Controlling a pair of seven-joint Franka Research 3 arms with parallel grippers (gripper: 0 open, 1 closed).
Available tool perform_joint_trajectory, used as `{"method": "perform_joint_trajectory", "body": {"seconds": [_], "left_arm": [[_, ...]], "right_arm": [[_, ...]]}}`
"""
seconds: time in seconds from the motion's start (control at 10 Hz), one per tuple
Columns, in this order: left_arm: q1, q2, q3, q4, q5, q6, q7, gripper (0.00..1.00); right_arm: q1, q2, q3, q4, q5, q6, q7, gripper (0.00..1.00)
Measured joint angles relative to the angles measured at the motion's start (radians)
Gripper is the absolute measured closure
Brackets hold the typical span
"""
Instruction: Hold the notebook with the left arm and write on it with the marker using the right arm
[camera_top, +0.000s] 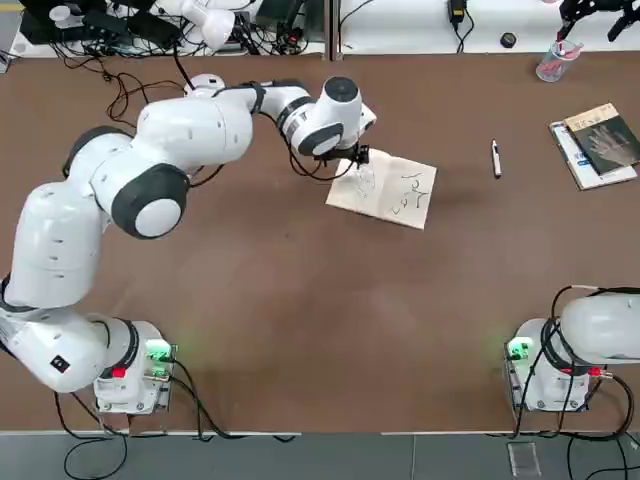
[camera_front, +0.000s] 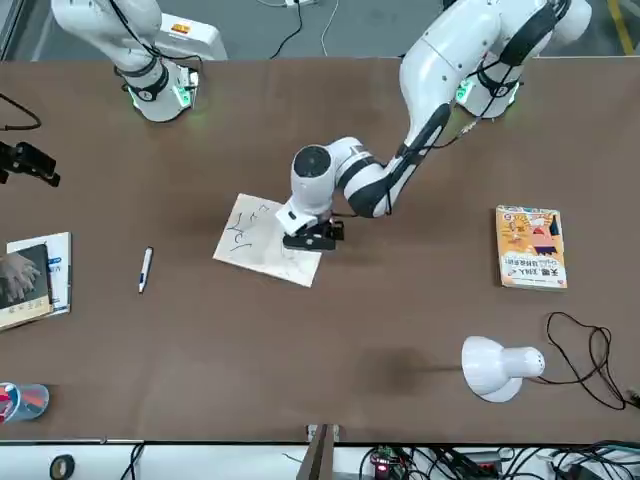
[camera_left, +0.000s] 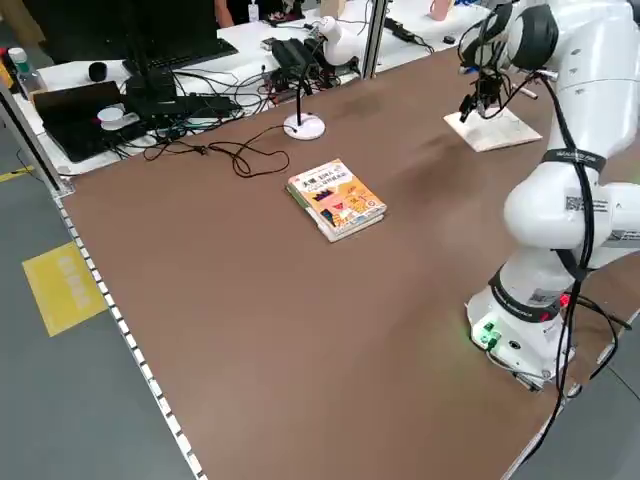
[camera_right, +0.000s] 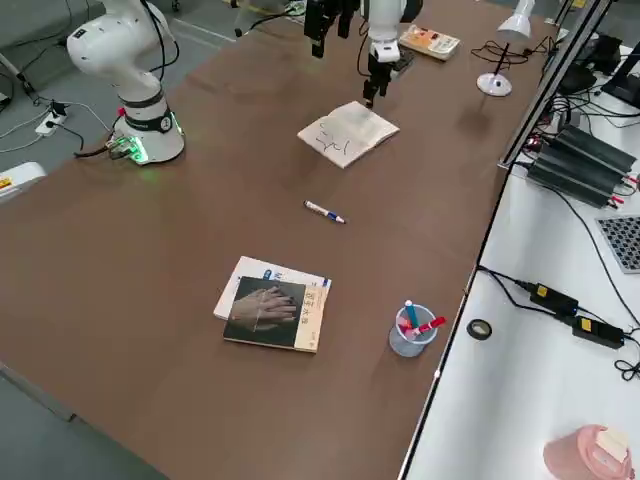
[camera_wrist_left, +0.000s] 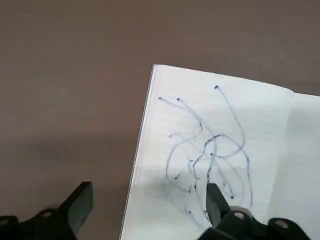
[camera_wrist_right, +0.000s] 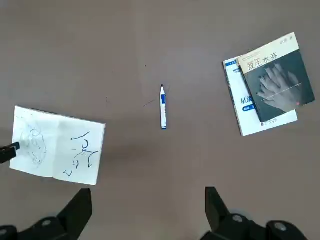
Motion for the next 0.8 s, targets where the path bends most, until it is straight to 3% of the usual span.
{"method": "perform_joint_trajectory", "body": {"seconds": [0.8], "left_arm": [[-0.018,0.034,0.037,0.004,0.026,0.038,0.000,0.00]], "right_arm": [[0.000,0.000,0.000,0.000,0.000,0.002,-0.001,0.00]]}}
